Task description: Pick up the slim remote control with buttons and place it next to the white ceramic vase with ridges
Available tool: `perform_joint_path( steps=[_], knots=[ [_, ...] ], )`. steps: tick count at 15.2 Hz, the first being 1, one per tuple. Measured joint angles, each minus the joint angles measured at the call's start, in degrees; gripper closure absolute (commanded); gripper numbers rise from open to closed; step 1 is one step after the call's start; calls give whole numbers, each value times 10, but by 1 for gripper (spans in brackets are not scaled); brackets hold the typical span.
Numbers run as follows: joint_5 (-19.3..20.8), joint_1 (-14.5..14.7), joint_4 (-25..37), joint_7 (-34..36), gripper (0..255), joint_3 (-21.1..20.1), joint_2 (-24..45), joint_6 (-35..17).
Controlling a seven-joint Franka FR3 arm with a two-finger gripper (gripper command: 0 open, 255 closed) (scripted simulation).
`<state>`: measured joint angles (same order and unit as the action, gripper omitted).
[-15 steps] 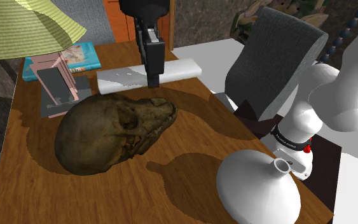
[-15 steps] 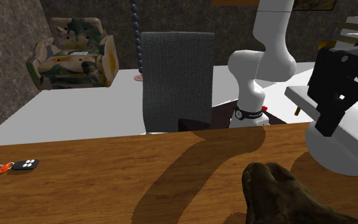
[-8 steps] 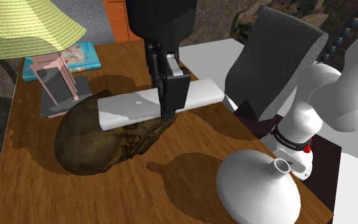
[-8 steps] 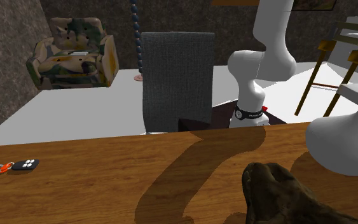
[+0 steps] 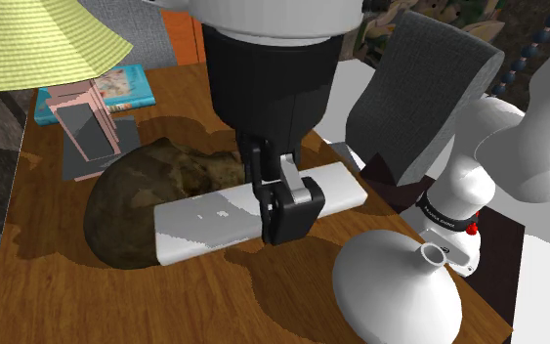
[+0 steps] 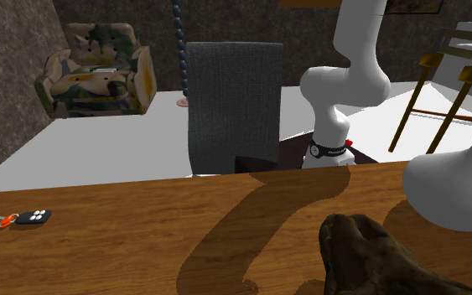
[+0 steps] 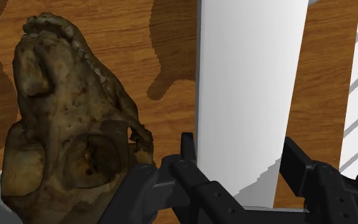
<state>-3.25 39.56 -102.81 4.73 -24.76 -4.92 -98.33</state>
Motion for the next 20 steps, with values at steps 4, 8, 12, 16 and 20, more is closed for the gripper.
perform_joint_path(
  steps=[4,8,12,16,20],
  knots=[
    [-1,0,-33,-1,255,0,-1,-31],
    [-1,1,-61,0,255,-2,-1,-60],
    [0,2,-87,1,255,-4,4,-91],
    [2,2,-115,1,255,-4,8,-122],
    [4,3,-138,2,255,-5,15,-152]
  ],
)
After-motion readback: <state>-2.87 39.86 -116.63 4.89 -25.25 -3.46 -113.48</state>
